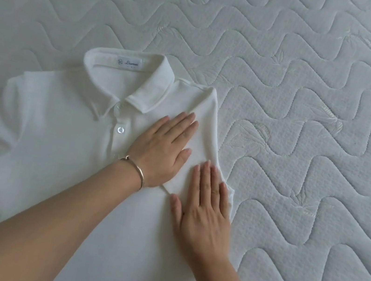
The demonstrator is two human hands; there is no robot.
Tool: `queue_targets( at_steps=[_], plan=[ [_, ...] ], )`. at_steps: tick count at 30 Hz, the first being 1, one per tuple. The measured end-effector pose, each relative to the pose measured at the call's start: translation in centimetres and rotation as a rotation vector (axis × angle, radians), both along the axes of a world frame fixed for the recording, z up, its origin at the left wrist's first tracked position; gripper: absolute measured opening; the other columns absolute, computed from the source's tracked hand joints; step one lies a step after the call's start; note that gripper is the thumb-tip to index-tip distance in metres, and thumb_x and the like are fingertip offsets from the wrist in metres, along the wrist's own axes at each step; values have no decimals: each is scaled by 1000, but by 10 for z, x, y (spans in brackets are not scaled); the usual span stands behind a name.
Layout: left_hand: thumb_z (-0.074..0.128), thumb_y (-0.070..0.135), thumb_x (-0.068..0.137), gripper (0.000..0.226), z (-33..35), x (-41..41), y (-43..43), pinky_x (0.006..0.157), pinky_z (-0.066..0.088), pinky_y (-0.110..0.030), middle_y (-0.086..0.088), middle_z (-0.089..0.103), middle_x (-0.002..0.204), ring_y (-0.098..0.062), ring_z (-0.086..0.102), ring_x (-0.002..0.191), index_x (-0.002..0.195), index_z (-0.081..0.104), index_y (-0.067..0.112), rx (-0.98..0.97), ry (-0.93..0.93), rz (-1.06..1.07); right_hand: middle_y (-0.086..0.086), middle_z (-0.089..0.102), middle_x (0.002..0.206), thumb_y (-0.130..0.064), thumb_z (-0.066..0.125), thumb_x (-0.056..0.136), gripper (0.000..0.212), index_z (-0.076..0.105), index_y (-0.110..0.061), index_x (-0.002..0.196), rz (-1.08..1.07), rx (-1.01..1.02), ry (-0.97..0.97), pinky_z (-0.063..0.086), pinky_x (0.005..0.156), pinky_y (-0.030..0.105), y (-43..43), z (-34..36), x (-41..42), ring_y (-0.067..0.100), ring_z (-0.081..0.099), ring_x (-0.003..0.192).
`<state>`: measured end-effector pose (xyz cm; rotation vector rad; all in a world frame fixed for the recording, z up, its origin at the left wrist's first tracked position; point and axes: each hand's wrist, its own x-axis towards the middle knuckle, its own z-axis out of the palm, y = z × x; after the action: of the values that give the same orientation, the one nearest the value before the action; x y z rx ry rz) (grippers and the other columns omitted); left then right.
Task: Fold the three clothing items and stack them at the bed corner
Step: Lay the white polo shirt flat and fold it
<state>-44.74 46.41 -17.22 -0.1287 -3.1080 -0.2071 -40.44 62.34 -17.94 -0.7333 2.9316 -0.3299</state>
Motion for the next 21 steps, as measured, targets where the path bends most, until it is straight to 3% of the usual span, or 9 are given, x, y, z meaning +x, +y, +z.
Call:
queue_targets(
  at_steps=[6, 10, 15, 21],
  plan=[
    [29, 41, 87, 59, -6, 20, -3, 105, 22, -39, -7, 41, 144, -21, 38, 132, 136, 41, 9, -58, -108, 82, 14, 34, 147, -46, 25, 93, 64, 30, -3, 140, -1, 3, 53, 6, 114, 34, -3, -3, 0, 21, 20, 138],
    [19, 44, 88, 65, -1, 20, -1, 110, 8, -35, -8, 32, 148, -21, 27, 138, 140, 32, 8, -72, -115, 78, 14, 35, 146, -48, 14, 96, 66, 34, -1, 138, -1, 27, 82, 5, 114, 35, -1, 1, 2, 21, 20, 137],
    [-8, 48, 79, 76, -2, 33, -8, 109, -12, -30, -2, -4, 156, -13, -6, 142, 146, -3, 13, -90, -163, 142, 11, 34, 147, -47, 12, 96, 64, 30, -4, 141, 68, 78, 42, 5, 114, 34, 7, -2, 18, 19, 23, 139],
    [17, 45, 97, 64, 19, 39, -16, 113, -10, -32, -4, -10, 156, -14, -11, 142, 145, -6, 11, -30, -255, 110, 15, 41, 143, -48, 10, 96, 69, 39, -1, 137, -18, 169, 51, 1, 112, 33, -6, 15, 26, 20, 27, 134]
  ],
)
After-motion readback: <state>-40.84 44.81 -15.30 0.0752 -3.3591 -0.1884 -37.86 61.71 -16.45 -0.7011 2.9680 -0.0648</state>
